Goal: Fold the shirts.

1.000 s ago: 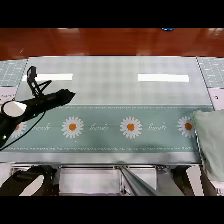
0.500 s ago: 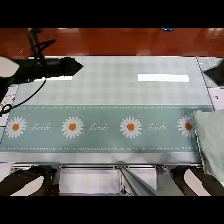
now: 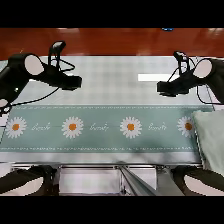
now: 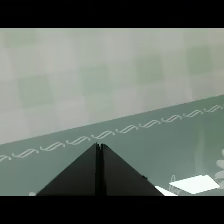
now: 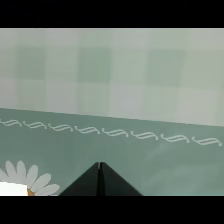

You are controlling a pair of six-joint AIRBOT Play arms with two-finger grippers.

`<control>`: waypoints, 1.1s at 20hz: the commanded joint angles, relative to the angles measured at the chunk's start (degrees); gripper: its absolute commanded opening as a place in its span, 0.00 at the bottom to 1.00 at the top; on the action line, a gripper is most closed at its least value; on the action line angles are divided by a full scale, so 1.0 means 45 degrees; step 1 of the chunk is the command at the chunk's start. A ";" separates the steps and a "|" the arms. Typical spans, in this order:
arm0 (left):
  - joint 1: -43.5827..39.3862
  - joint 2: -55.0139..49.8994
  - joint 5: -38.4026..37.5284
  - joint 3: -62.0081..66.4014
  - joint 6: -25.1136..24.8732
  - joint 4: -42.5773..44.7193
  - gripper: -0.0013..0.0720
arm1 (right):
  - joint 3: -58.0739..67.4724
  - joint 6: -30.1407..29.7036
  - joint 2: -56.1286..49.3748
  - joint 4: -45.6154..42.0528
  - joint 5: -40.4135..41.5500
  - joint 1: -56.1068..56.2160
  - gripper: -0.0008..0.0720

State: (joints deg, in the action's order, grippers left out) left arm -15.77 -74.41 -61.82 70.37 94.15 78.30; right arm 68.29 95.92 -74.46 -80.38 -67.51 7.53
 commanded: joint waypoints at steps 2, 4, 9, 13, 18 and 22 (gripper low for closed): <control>-0.0015 -0.0097 -0.0461 -0.0369 0.0481 0.0515 0.04 | 0.0520 0.0141 -0.0534 -0.0704 -0.0180 0.0257 0.04; -0.0015 -0.0102 -0.0481 -0.0369 0.0481 0.0515 0.04 | 0.0520 0.0194 -0.0534 -0.0714 -0.0063 0.0257 0.04; -0.0019 -0.0155 -0.0393 -0.0369 0.0481 0.0515 0.04 | 0.0520 0.0189 -0.0534 -0.0709 -0.0049 0.0257 0.04; -0.0019 -0.0155 -0.0379 -0.0369 0.0481 0.0515 0.04 | 0.0520 0.0189 -0.0534 -0.0709 -0.0049 0.0257 0.04; -0.0019 -0.0155 -0.0379 -0.0369 0.0481 0.0515 0.04 | 0.0520 0.0189 -0.0534 -0.0709 -0.0049 0.0257 0.04; -0.0019 -0.0155 -0.0374 -0.0369 0.0481 0.0515 0.04 | 0.0520 0.0189 -0.0534 -0.0709 -0.0049 0.0257 0.04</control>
State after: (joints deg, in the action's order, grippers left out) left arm -15.86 -75.09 -63.51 68.75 96.36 80.60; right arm 70.57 96.75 -76.84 -83.57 -67.72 8.67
